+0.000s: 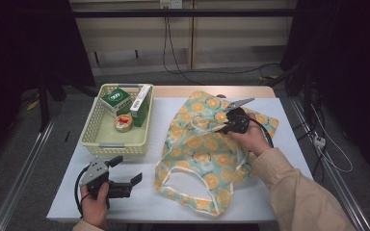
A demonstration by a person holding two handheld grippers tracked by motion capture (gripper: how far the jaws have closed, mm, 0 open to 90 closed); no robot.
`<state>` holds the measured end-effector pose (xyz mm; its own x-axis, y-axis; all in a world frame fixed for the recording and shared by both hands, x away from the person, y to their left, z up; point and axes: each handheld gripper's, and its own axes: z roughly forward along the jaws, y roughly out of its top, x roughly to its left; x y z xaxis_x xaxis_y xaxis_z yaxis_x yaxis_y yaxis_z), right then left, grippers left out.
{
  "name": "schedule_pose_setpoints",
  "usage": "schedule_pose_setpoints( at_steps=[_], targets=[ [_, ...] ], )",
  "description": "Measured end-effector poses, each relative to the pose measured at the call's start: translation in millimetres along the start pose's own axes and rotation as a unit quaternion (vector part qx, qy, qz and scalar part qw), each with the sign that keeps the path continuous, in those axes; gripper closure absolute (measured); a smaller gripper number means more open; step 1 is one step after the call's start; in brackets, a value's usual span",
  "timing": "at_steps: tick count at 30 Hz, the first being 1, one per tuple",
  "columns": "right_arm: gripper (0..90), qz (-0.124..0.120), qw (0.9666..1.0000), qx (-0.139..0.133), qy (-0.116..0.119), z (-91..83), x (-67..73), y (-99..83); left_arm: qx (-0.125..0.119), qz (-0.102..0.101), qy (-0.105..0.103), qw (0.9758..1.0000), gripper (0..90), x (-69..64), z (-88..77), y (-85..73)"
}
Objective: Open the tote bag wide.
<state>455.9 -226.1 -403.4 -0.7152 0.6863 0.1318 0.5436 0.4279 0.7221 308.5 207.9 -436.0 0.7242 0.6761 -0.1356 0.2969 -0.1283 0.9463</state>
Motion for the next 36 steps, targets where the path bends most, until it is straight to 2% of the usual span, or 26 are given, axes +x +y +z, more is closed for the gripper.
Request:
schedule_pose_setpoints(
  at_steps=[8,13,19,26,34,36],
  targets=[
    [90.0,0.002,1.0000,0.000,-0.004,-4.8,-1.5,10.7,-0.002,0.000,-0.002,1.0000,2.4,-2.3,1.0,3.0],
    [90.0,0.005,0.9999,-0.009,-0.005,-10.8,-3.2,17.8,-0.002,-0.002,-0.004,1.0000,2.4,-3.5,2.1,5.2],
    [90.0,0.007,0.9999,-0.011,-0.009,-14.2,-3.4,23.2,0.004,0.001,-0.010,0.9999,2.4,-6.9,7.1,9.8],
    [90.0,0.010,0.9998,-0.015,-0.007,-15.5,-2.9,26.5,0.007,0.001,-0.025,0.9997,2.6,-14.8,12.8,17.7],
    [90.0,0.010,0.9998,-0.011,-0.010,-13.3,-0.1,30.0,-0.001,0.015,-0.061,0.9980,2.6,-34.2,23.0,31.6],
    [90.0,0.007,0.9999,-0.010,-0.011,-13.4,0.9,31.7,0.002,0.007,-0.068,0.9977,2.6,-38.9,27.9,34.8]
  ],
)
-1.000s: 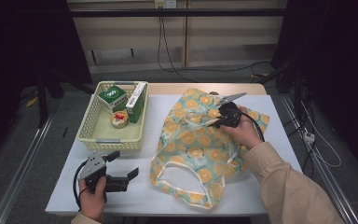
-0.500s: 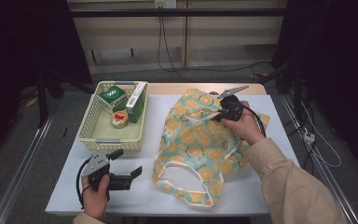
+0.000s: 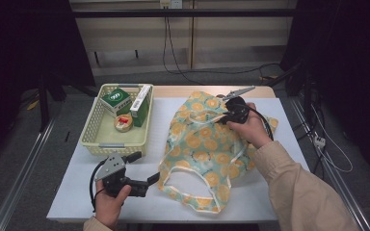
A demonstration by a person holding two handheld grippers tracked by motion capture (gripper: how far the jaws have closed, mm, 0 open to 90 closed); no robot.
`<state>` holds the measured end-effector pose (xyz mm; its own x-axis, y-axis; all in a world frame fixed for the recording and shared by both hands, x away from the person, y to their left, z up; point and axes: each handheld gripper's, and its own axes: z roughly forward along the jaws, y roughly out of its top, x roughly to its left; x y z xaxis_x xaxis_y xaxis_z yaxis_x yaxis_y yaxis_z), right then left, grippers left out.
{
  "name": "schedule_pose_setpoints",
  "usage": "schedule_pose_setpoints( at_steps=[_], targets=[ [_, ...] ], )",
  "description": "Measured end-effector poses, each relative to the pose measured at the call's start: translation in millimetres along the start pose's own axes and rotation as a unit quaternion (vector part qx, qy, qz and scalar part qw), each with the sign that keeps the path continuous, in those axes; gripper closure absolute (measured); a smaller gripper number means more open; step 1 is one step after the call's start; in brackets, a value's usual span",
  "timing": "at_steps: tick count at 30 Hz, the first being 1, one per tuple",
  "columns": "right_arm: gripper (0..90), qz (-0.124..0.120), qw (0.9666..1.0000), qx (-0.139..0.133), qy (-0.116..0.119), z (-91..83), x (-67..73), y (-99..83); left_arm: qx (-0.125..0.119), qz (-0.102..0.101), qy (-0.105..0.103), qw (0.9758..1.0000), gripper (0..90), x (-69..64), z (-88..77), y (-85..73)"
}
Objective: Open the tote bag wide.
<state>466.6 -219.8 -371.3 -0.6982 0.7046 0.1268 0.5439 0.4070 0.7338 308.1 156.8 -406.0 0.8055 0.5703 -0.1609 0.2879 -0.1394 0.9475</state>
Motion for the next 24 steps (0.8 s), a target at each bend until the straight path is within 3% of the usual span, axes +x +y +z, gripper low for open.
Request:
schedule_pose_setpoints(
  at_steps=[4,6,7,10,14,17,19,24],
  targets=[
    [90.0,-0.001,1.0000,0.004,0.001,1.8,1.5,0.3,0.016,-0.006,-0.013,0.9998,3.8,-5.8,13.8,2.5],
    [90.0,-0.001,1.0000,0.006,-0.001,2.9,1.5,0.0,0.028,-0.010,-0.007,0.9995,9.2,-8.0,21.2,1.8],
    [90.0,0.000,1.0000,0.005,0.000,3.4,1.5,0.1,0.030,-0.011,-0.015,0.9994,13.1,-8.7,24.4,1.1],
    [90.0,0.003,1.0000,0.006,0.000,5.0,1.7,0.3,0.036,0.011,-0.014,0.9992,35.2,-12.0,32.0,0.2],
    [90.0,0.002,0.9999,0.010,-0.002,7.2,1.1,1.0,0.058,0.011,-0.014,0.9982,59.9,-14.6,45.2,-0.5],
    [90.0,0.006,0.9999,0.009,-0.002,7.6,1.1,3.2,0.084,0.011,-0.014,0.9963,73.6,-14.5,57.5,-3.2],
    [90.0,0.008,0.9999,0.008,-0.003,7.4,1.3,5.2,0.101,0.005,-0.011,0.9948,77.8,-13.0,65.9,-5.5],
    [90.0,0.010,0.9999,0.002,-0.006,3.8,0.8,10.1,0.133,0.005,0.027,0.9907,81.9,-0.4,79.3,-11.3]
  ],
)
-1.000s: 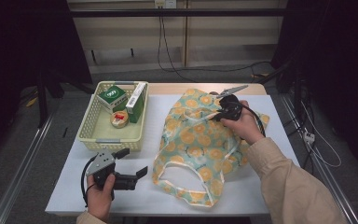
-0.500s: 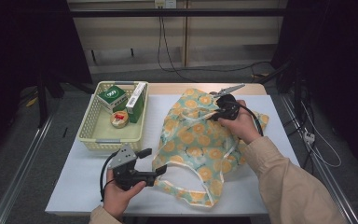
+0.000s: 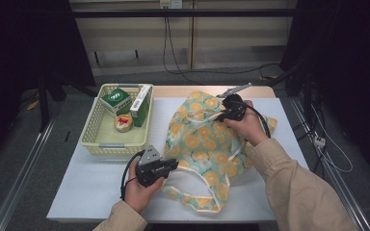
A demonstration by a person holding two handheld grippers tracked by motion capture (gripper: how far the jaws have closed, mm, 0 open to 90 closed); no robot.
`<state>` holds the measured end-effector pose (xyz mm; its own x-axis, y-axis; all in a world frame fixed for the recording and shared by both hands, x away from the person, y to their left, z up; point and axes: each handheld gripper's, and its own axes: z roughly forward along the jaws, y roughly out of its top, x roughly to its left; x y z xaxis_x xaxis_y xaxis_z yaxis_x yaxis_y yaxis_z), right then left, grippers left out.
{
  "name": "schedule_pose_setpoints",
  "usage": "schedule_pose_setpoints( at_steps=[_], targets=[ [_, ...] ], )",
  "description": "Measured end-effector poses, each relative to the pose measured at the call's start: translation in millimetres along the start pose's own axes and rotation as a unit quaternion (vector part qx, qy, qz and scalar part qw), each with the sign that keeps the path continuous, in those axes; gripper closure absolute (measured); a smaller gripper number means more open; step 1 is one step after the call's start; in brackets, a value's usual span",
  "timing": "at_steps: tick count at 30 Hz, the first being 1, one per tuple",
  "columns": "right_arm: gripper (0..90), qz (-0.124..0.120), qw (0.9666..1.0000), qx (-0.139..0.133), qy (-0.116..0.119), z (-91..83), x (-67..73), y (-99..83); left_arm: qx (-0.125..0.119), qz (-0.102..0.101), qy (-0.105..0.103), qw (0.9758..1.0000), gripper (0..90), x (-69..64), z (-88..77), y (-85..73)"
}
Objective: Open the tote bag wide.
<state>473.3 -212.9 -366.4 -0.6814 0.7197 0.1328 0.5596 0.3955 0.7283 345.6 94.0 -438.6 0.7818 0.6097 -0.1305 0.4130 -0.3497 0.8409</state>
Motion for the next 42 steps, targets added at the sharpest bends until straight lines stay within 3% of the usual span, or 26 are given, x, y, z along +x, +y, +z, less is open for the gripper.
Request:
schedule_pose_setpoints(
  at_steps=[2,5,11,17,22,24,29,35,42],
  targets=[
    [90.0,0.001,1.0000,-0.001,-0.001,-1.9,-0.7,1.2,0.011,0.003,0.022,0.9997,83.3,7.4,1.7,-0.1],
    [90.0,0.001,1.0000,0.000,-0.002,-4.2,-2.5,1.0,0.008,-0.010,0.046,0.9988,84.9,19.4,0.1,0.0],
    [90.0,0.006,1.0000,-0.002,0.000,-6.7,-3.3,0.8,-0.009,-0.017,0.069,0.9974,86.4,33.1,-11.8,9.5],
    [90.0,0.009,0.9999,0.004,-0.002,-3.2,-2.1,0.6,-0.027,-0.029,0.048,0.9980,87.1,34.1,-19.0,16.1],
    [90.0,0.005,0.9999,0.010,-0.005,1.0,1.1,1.3,-0.042,-0.038,0.028,0.9980,80.4,33.0,-25.1,21.5],
    [90.0,0.006,0.9999,0.010,-0.003,2.0,1.9,1.7,-0.045,-0.046,0.017,0.9978,72.3,34.5,-28.9,25.1],
    [90.0,0.005,0.9999,0.014,-0.002,2.9,3.0,1.3,-0.040,-0.053,0.017,0.9976,45.5,41.8,-40.4,39.1],
    [90.0,0.000,0.9999,0.013,0.000,2.0,4.4,1.7,-0.038,-0.041,0.038,0.9977,27.8,58.9,-55.3,53.8],
    [90.0,0.000,0.9999,0.013,0.001,1.4,4.9,1.4,-0.037,-0.052,0.055,0.9964,16.3,81.2,-63.2,61.6]
  ],
)
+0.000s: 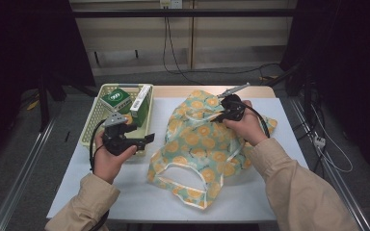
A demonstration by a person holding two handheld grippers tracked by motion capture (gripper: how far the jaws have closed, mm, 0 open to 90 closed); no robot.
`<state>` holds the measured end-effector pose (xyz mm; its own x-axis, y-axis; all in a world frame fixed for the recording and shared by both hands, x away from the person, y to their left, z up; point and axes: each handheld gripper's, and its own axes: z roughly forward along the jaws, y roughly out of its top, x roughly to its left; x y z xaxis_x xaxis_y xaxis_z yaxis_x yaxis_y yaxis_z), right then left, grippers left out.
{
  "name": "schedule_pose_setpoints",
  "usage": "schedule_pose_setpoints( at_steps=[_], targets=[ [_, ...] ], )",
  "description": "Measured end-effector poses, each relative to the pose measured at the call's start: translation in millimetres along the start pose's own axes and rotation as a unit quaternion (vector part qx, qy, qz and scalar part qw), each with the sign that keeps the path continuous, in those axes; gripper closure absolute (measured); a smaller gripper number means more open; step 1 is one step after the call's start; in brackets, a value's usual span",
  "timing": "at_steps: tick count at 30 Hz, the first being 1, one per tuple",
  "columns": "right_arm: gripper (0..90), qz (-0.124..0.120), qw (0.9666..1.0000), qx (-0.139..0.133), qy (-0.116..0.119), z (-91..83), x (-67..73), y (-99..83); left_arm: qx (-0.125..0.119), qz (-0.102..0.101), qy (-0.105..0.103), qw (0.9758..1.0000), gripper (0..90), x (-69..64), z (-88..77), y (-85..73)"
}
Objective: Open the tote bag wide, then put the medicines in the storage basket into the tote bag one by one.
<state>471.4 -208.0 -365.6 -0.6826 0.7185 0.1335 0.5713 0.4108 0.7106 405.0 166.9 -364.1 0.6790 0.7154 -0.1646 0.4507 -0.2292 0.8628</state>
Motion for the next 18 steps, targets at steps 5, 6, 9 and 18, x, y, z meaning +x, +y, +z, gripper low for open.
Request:
schedule_pose_setpoints(
  at_steps=[5,6,9,18],
  targets=[
    [90.0,0.001,1.0000,0.000,0.001,0.5,0.1,-0.2,-0.003,-0.001,0.010,0.9999,13.2,13.9,1.6,3.4],
    [90.0,0.001,1.0000,0.000,0.003,0.7,-0.2,-0.4,-0.003,-0.001,0.012,0.9999,12.4,16.1,2.1,4.3],
    [90.0,0.002,1.0000,0.000,0.003,0.7,-0.7,-0.8,-0.001,0.002,0.001,1.0000,11.2,23.3,5.3,7.8],
    [90.0,0.005,1.0000,-0.005,0.006,-1.4,-1.5,-1.5,-0.003,0.005,0.008,0.9999,8.4,42.7,7.0,21.7]
  ],
)
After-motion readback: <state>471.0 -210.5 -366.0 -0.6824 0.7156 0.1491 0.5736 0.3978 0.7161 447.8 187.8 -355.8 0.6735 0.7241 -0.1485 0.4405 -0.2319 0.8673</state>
